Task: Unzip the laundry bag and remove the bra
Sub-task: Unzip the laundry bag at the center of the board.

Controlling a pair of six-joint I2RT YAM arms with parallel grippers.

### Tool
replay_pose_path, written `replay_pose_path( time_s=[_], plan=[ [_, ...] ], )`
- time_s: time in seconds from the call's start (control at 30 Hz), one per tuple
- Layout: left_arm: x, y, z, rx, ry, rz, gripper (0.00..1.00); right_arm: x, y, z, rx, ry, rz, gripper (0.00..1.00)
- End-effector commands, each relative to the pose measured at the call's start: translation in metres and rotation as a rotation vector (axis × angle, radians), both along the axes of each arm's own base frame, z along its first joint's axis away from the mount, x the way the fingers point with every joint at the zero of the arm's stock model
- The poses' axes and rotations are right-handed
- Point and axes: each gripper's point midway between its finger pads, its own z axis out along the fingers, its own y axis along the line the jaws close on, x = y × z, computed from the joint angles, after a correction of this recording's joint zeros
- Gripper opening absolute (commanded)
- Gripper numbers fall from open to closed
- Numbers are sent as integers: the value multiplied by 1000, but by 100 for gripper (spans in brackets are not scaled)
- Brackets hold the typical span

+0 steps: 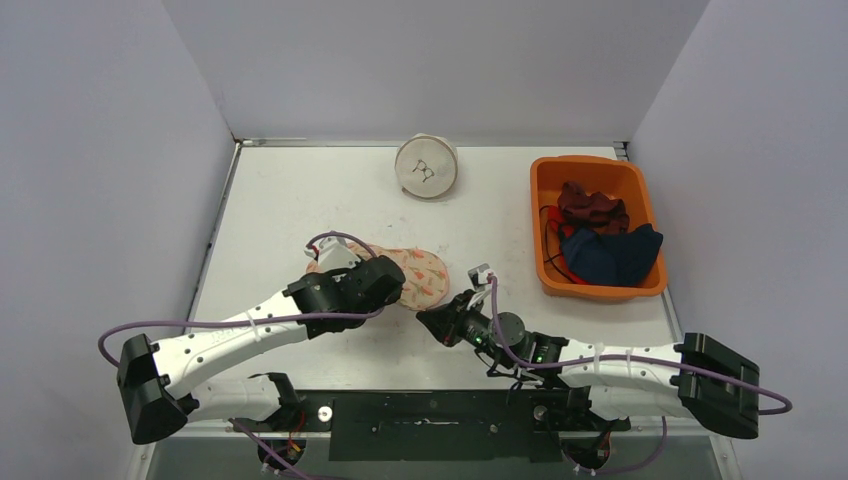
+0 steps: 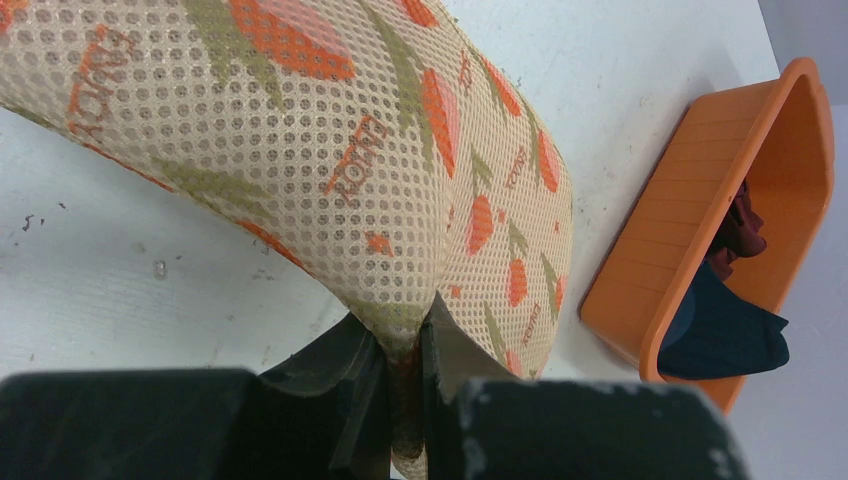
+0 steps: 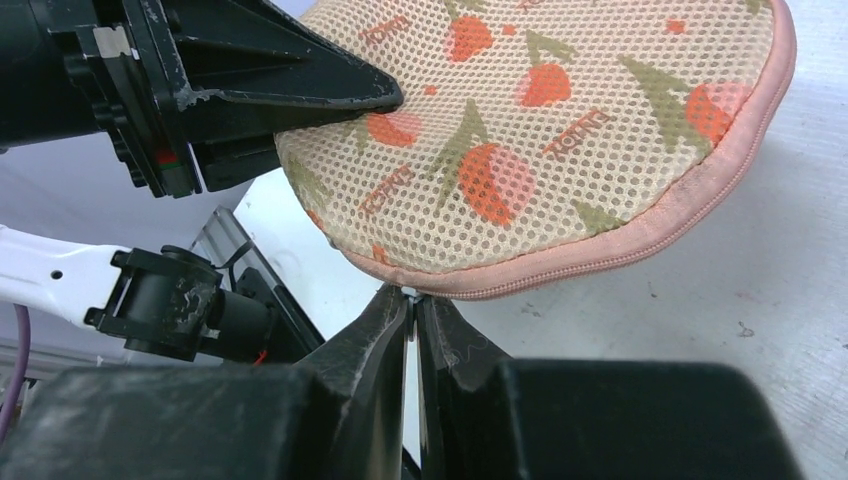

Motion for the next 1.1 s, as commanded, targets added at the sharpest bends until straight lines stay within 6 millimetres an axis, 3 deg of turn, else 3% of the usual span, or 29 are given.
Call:
replay_pose_path(
  time_s=[0.0,0.17,0.3,0.57,0.7,1.07],
  plan=[
    [4,1,15,-36,-54,6,0,4,-7,1,-15,-26,-28,11],
    [3,-1,13,-35,-46,-1,0,-2,-5,14,15,-52,6,54],
    [2,0,13,-39,-46,2,0,-3,-11,20,22,-58,-2,65],
    [3,1,18,-43,-55,6,0,-18,-17,34,81,-98,70,64],
    [3,2,18,-40,-57,7,0,-24,-16,29,75,-95,107,61],
    [2,0,22,-45,-57,-1,0,-12,-9,22,28,-85,71,49]
  ],
)
